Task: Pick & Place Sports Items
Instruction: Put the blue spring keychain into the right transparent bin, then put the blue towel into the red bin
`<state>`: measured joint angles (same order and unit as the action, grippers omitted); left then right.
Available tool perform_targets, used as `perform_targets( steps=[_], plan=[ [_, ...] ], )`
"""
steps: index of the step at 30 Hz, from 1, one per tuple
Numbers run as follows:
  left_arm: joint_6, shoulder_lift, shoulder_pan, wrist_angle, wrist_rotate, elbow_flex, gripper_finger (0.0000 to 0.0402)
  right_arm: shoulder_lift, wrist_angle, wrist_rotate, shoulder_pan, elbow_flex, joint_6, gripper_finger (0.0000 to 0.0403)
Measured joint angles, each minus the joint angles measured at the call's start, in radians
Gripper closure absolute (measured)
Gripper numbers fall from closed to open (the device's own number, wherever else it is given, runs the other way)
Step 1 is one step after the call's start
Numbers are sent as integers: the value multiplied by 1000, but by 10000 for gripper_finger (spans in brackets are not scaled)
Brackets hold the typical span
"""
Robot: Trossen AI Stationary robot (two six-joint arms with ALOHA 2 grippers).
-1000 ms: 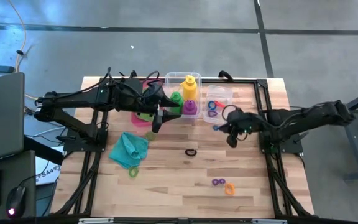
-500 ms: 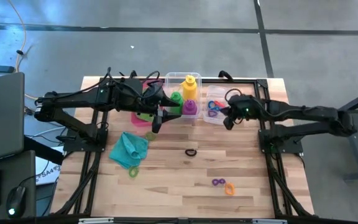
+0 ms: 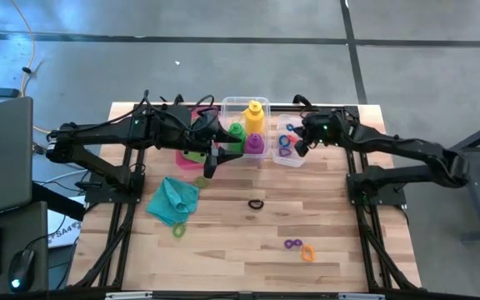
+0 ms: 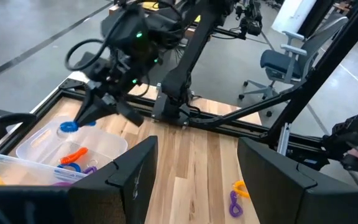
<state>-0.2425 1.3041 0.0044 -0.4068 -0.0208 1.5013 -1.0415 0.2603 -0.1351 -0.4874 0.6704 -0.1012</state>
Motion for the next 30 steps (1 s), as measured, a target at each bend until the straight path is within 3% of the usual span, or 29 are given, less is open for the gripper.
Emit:
perform_targets(
  steps=[7, 14, 30],
  plan=[
    [-1, 0, 0, -8, 0, 0, 186, -107, -23, 38, -42, 0, 0, 392],
    [13, -16, 0, -84, -17, 0, 186, -122, -33, 39, -43, 0, 1, 345],
    [-52, -142, -40, -509, -47, 1, 186, -58, -55, 87, -43, 0, -20, 229]
  ],
)
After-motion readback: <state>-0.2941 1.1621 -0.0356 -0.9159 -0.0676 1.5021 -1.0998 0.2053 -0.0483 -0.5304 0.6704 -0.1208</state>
